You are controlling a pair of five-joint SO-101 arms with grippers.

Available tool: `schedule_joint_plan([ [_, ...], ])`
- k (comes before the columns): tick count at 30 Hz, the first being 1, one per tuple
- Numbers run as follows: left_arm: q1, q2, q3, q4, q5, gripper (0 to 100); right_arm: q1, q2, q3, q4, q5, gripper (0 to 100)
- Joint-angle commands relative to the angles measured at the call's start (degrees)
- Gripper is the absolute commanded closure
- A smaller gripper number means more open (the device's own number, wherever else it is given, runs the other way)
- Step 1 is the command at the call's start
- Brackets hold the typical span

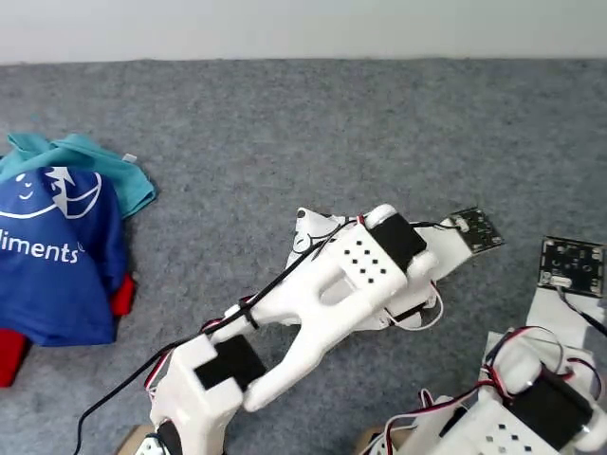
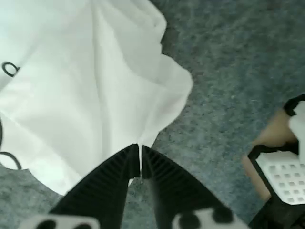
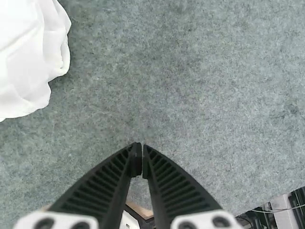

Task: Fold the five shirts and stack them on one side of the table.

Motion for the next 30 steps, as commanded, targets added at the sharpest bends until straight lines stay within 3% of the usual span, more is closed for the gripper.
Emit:
schedule_joint_plan([
  [1, -1.93, -6.95, -0.31, 1.05, 0.18, 99, 0.31, 0.4, -0.26, 0.84, -0.7, 98.4],
  [12, -19.96, -19.08, -0.04, 1.23, 0.18, 99, -0.48, 1.45, 0.09, 0.4, -0.18, 90.6],
  [23, -41.49, -45.98, 14.73, 1.32, -0.44, 99, -21.32, 22.2, -1.49, 0.04, 1.32, 93.0],
  [30, -55.82, -63.03, 26.24, 1.14, -5.71, 99, -30.99, 33.1, -7.82, -2.42, -0.97, 91.9],
])
